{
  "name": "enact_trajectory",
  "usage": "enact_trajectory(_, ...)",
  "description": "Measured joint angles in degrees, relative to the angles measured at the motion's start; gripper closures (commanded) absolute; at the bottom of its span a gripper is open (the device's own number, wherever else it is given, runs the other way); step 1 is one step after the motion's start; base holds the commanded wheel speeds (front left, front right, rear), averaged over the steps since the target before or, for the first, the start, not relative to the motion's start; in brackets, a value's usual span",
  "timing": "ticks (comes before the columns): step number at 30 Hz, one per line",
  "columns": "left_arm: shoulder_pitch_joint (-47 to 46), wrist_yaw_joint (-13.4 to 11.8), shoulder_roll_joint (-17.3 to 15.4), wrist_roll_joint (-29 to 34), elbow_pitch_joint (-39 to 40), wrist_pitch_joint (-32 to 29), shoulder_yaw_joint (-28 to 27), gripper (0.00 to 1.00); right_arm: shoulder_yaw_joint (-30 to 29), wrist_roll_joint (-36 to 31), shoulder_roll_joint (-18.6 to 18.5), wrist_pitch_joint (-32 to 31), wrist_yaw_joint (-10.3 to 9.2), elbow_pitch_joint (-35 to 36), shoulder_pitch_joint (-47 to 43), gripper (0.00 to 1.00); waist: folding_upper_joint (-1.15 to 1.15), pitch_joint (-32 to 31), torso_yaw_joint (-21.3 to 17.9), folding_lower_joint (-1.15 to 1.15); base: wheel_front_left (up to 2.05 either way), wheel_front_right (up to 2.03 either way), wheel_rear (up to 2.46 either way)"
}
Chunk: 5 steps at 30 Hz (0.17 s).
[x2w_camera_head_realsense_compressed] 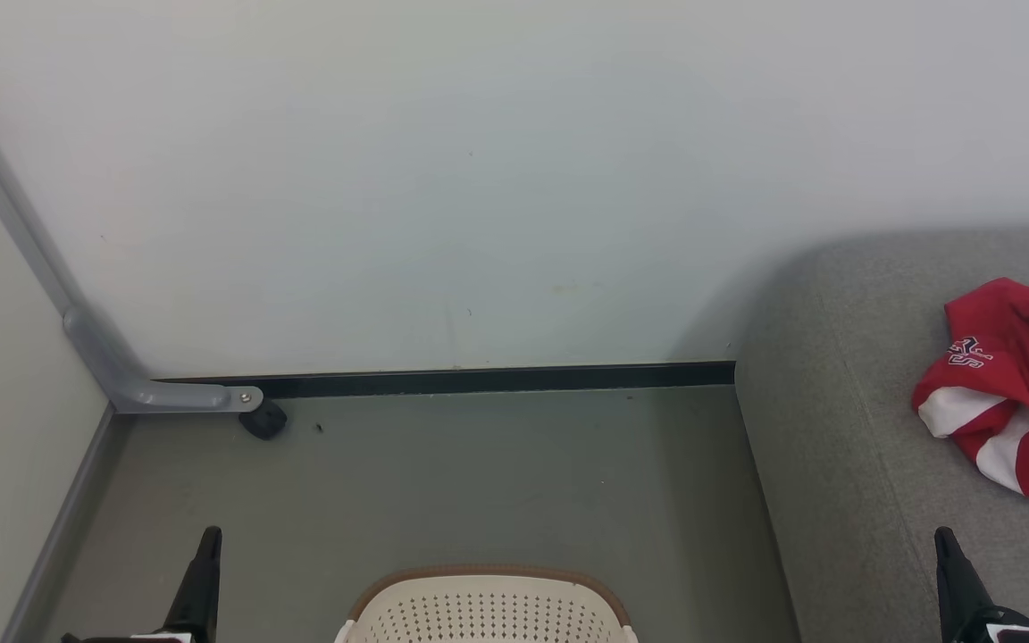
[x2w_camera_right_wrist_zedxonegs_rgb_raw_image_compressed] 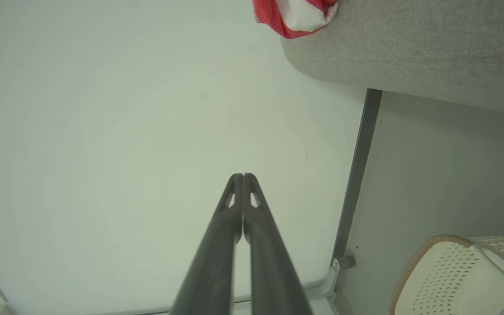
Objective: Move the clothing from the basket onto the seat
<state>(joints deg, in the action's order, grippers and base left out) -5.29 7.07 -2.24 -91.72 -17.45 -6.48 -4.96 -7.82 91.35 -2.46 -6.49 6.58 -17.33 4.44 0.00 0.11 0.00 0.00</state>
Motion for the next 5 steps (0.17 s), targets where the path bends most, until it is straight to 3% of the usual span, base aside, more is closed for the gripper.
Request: enact_trajectory(5, 0.0, 0.0, 0.0, 0.0, 0.02, 0.0, 0.0, 1.0, 0.0, 0.0, 0.0, 0.0, 0.01, 0.01, 0.0, 1.0, 0.0, 0.0, 0.0, 0.0, 0.0, 0.0, 0.0)
